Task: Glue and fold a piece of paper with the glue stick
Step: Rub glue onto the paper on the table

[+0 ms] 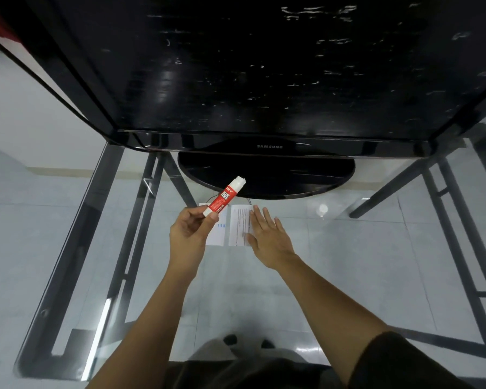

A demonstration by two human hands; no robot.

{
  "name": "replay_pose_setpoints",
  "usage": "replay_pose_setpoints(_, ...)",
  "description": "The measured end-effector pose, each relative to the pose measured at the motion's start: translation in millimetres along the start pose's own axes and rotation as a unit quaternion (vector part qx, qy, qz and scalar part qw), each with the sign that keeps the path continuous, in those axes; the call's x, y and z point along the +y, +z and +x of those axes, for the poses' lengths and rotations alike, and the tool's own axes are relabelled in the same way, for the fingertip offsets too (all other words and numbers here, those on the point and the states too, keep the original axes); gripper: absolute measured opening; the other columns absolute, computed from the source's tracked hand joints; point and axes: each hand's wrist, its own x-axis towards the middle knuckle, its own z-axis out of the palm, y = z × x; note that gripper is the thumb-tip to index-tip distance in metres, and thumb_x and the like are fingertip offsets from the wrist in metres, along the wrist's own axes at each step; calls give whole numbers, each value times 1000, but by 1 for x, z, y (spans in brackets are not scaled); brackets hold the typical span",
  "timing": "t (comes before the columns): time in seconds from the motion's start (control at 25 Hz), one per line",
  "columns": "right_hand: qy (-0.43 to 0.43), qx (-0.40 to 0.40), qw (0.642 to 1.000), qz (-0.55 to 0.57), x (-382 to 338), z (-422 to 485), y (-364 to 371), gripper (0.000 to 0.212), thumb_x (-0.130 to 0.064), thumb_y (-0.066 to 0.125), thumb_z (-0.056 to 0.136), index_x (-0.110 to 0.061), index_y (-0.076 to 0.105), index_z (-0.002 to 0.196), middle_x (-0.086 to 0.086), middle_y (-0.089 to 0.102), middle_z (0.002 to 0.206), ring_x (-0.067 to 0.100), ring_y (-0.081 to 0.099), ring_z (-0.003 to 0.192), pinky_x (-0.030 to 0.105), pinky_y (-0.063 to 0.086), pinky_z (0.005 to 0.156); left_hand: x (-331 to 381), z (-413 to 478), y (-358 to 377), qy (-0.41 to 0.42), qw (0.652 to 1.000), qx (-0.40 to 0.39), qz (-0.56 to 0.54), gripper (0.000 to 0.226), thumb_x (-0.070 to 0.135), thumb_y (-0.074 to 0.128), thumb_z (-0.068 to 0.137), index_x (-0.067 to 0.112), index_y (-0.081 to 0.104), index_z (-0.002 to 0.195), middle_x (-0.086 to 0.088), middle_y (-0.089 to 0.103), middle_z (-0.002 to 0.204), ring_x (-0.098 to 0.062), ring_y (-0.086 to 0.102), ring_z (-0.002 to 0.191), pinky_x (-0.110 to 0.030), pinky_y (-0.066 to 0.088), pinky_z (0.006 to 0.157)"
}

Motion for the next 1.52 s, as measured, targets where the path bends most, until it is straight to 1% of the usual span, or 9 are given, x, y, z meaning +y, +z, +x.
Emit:
replay_pose_setpoints(0.28,10,-18,1000,-21,17,-16,5,63,-45,23,98,-17,-4,148,2,-6,159,24,-8,146,38,-7,113,-15,2,1,-19,999,-10,30,15,17,69,82,18,62,95,8,71,92,-11,67,92,-14,51,73)
replay_pose_setpoints(0.4,19,-11,1000,-5,33,-39,8,63,-46,25,98,-17,1,149,1,-2,159,22,-6,146,38,-5,114,-28,-3,0,-58,997,-39,32,15,20,66,83,18,61,98,1,69,93,-19,67,90,-26,51,80)
replay_pose_setpoints(0.52,39,11,999,14,43,-53,7,61,-47,32,96,-18,16,147,1,7,159,21,2,146,40,0,116,-38,-7,2,-126,989,-65,-36,16,17,60,87,22,61,102,-10,62,109,-25,66,96,-29,52,84)
replay_pose_setpoints(0.6,40,20,999,8,46,-55,5,59,-48,33,96,-20,20,147,1,9,159,22,5,146,43,1,116,-42,-7,5,-157,981,-80,-86,19,16,56,91,14,63,108,-10,63,111,-25,66,98,-26,54,83)
replay_pose_setpoints(0.88,9,-16,999,39,60,-60,13,66,-48,29,96,-25,-4,148,-2,-12,158,17,-12,145,47,-12,112,-43,5,19,-246,964,-58,-87,15,14,43,92,14,58,94,-10,55,102,-16,57,80,-18,51,67)
replay_pose_setpoints(1.0,0,-31,999,35,62,-57,12,71,-51,32,94,-24,-6,148,-2,-14,158,18,-14,145,50,-10,113,-44,3,24,-194,976,-89,43,4,18,52,91,20,55,91,-3,54,92,-16,52,84,-18,46,72)
replay_pose_setpoints(1.2,14,-29,997,74,62,-56,9,79,-52,41,91,-19,-3,148,-2,-8,159,18,-10,145,52,-7,113,-44,0,30,-74,957,-158,230,33,21,75,75,26,56,101,4,63,98,-14,62,87,-17,52,73)
replay_pose_setpoints(1.36,16,-27,996,83,61,-56,7,79,-51,43,91,-19,0,148,-2,-6,159,18,-7,146,52,-7,114,-42,-1,32,42,916,-217,335,27,23,76,74,20,64,98,8,64,100,-6,61,84,-7,48,73)
replay_pose_setpoints(1.52,16,-24,996,89,60,-56,6,78,-51,44,90,-20,1,148,-2,-6,159,18,-7,146,52,-7,114,-40,3,32,110,862,-297,395,27,22,75,75,15,65,100,0,67,102,-7,59,81,-4,43,71)
